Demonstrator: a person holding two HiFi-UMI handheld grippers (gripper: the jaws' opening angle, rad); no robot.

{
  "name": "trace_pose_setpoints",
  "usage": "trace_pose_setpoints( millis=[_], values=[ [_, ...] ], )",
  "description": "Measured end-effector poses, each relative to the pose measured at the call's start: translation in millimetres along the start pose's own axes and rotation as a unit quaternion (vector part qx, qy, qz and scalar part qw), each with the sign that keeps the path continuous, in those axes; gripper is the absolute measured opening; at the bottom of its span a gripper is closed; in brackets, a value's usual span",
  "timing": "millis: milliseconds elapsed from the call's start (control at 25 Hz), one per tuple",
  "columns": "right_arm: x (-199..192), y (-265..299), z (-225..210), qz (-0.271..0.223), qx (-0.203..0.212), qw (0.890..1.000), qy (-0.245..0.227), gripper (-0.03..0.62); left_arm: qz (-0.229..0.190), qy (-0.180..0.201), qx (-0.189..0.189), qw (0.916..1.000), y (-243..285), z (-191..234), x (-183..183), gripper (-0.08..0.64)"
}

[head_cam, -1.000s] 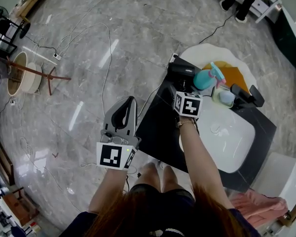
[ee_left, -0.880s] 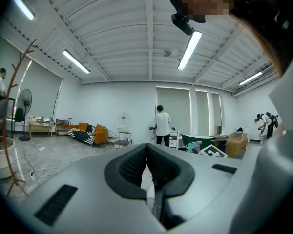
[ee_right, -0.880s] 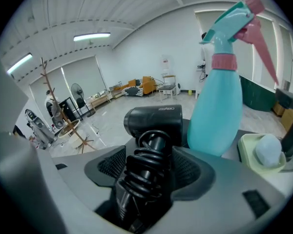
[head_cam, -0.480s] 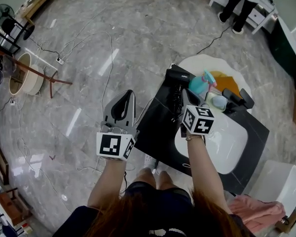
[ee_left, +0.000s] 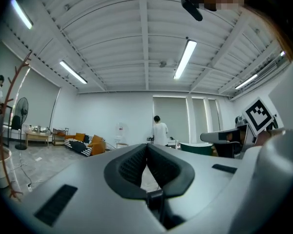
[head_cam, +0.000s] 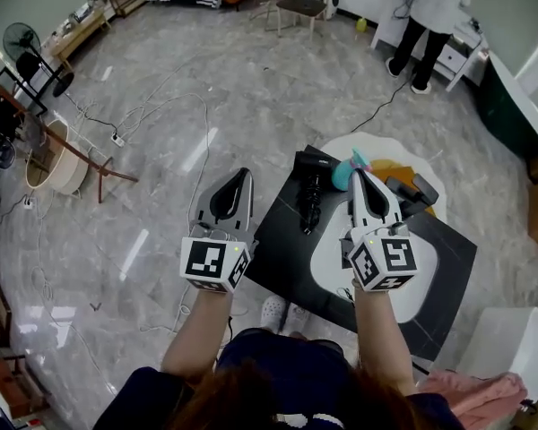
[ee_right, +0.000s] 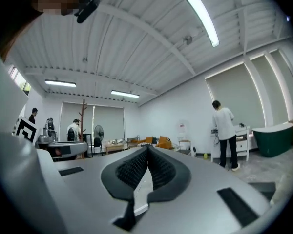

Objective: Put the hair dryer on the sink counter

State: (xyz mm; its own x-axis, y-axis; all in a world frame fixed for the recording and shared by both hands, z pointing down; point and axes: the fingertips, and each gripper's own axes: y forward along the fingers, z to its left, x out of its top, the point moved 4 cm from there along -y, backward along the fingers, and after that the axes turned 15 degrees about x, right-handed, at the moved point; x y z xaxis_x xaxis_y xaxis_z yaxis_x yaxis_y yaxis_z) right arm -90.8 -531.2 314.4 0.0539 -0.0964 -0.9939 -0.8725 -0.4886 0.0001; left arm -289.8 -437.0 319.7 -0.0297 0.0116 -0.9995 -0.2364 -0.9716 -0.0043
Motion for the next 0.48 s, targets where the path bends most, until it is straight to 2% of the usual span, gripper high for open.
trace_pose_setpoints(
  millis=[120,320,480],
  values=[
    [34,-26,5,-0.03,-0.01,0.999,-0.035,0.015,-0.013,0.002,-0.007,0.9999,-13,-9,19,0.018],
    [72,-57,13,-0.067,-0.01,0.997,-0.046,0.015,-0.041,0.005,-0.013,0.9991,-30,-19,53,0.018],
    [90,-76,23,-0.077,-0.014,0.996,-0.051,0.015,-0.054,0.005,-0.016,0.9984,-46,-28,75,0.018]
  ],
)
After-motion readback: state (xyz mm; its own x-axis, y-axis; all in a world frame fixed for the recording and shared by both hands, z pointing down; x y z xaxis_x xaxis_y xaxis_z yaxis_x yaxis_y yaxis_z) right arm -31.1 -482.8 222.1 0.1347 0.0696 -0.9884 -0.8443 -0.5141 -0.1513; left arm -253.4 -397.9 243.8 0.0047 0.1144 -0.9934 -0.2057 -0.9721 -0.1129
